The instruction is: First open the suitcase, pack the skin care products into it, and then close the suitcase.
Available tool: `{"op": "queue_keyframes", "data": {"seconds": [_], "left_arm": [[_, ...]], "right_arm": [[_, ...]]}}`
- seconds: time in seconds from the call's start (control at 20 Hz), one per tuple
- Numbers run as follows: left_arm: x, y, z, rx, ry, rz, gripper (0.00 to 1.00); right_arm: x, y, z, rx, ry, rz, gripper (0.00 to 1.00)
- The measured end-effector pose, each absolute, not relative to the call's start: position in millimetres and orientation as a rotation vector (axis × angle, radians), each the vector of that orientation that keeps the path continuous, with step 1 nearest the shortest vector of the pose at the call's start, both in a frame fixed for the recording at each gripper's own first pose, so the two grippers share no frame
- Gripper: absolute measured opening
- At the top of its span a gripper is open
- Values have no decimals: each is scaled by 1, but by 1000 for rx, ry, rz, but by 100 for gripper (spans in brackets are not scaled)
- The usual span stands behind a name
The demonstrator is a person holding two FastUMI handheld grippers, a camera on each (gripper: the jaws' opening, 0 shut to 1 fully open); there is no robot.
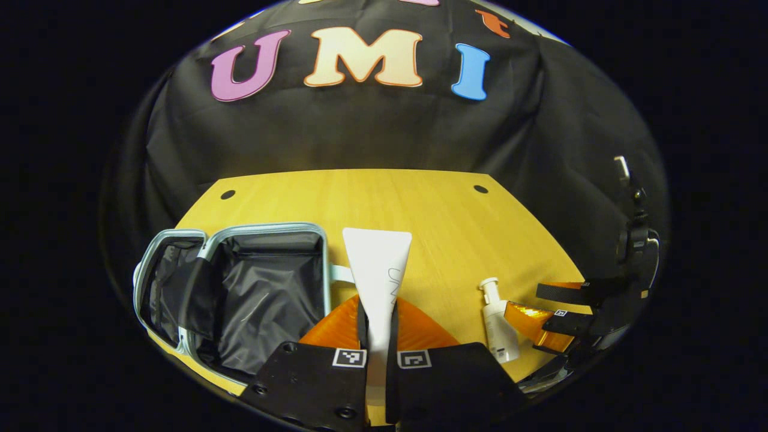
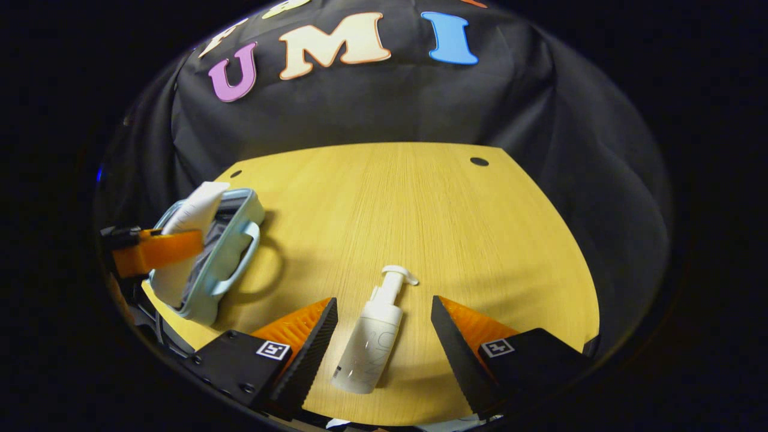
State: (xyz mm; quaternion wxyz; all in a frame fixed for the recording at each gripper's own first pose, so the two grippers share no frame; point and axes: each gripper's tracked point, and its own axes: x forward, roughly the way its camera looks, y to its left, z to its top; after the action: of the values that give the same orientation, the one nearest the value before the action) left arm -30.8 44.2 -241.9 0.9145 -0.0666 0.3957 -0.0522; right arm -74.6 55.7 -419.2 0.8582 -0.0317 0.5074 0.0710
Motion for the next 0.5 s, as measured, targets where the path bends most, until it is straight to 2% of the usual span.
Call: {"op": "queue_keyframes", "data": {"seconds": [0.3,0.4,0.5], "left_arm": [[-42,102,-252,-140,849,-9,5],[-44,119,-257,-141,857,17,5],[-45,136,-267,-147,873,41,5]], "right_arm": [[-94,57,-456,-79,1178,130,98],[-100,57,-463,-77,1205,121,95],[-105,60,-468,-62,1234,111,88]]}}
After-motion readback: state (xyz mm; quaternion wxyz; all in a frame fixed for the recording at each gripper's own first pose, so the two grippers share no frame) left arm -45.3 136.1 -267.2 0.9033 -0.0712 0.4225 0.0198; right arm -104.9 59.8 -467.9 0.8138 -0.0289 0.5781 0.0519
